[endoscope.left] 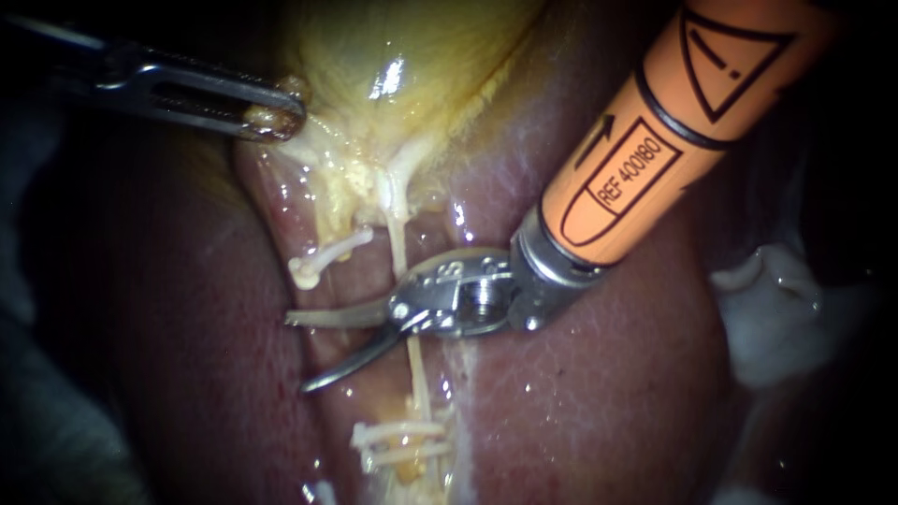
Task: Go back from the cut left tube
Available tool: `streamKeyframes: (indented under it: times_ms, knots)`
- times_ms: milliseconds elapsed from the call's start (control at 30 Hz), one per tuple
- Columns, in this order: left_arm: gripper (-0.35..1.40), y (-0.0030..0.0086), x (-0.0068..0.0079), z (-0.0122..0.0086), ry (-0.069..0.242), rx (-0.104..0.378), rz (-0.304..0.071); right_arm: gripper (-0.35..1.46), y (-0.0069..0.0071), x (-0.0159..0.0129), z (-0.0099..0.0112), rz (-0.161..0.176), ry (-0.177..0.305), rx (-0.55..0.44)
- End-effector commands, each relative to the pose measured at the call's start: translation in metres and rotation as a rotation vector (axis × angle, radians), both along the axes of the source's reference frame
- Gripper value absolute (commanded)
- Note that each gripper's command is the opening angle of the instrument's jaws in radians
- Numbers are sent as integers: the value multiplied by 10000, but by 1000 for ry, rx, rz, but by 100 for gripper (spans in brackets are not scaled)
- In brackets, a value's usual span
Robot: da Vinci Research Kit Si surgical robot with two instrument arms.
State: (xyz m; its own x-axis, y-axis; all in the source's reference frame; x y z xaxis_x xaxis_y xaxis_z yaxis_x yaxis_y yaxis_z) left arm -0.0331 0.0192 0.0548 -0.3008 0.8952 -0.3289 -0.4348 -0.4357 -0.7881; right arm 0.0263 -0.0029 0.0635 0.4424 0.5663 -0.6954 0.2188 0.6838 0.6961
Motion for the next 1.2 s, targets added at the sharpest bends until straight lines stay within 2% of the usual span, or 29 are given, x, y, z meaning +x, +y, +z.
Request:
streamKeyframes:
  times_ms: [33, 133, 167, 267, 300, 367, 567, 733, 800, 900, 933, 1033, 1133, 1200]
  knots:
    - [-35, 0, -1, 1, 0, 0, 0, 130, 0, -4, -2, -2, 2, -3]
    - [-35, 0, -1, 2, 0, -1, 0, 130, -5, -21, -11, 43, -19, -26]
    - [-35, -1, -1, 2, 1, -1, 0, 130, -8, -29, -14, 77, -36, -41]
    - [-35, 0, 0, 2, 0, -1, 0, 143, -13, -53, -26, 213, -113, -84]
    - [-35, 0, 0, 3, 0, -1, 0, 145, -13, -63, -31, 256, -132, -146]
    - [-35, 0, 0, 3, 0, -1, 0, 145, -11, -83, -40, 286, -146, -235]
    - [-35, 0, 0, 3, 1, -1, 0, 145, 9, -138, -67, 310, -178, -417]
    - [-35, 0, -1, 4, 1, -2, -1, 145, 34, -179, -88, 321, -223, -509]
    - [-35, -1, -2, 4, 1, -2, -1, 145, 41, -187, -94, 324, -243, -528]
    - [-35, -1, -3, 6, 2, -3, -2, 145, 47, -192, -97, 291, -255, -536]
    - [-35, -2, -4, 7, 3, -4, -3, 145, 47, -192, -97, 270, -261, -533]
    - [-35, -6, -9, 15, 6, -9, -6, 145, 45, -191, -96, 236, -298, -557]
    - [-35, -13, -20, 29, 8, -14, -6, 145, 46, -191, -96, 207, -331, -578]
    - [-35, -19, -30, 41, 0, -15, 0, 145, 46, -191, -96, 202, -343, -587]
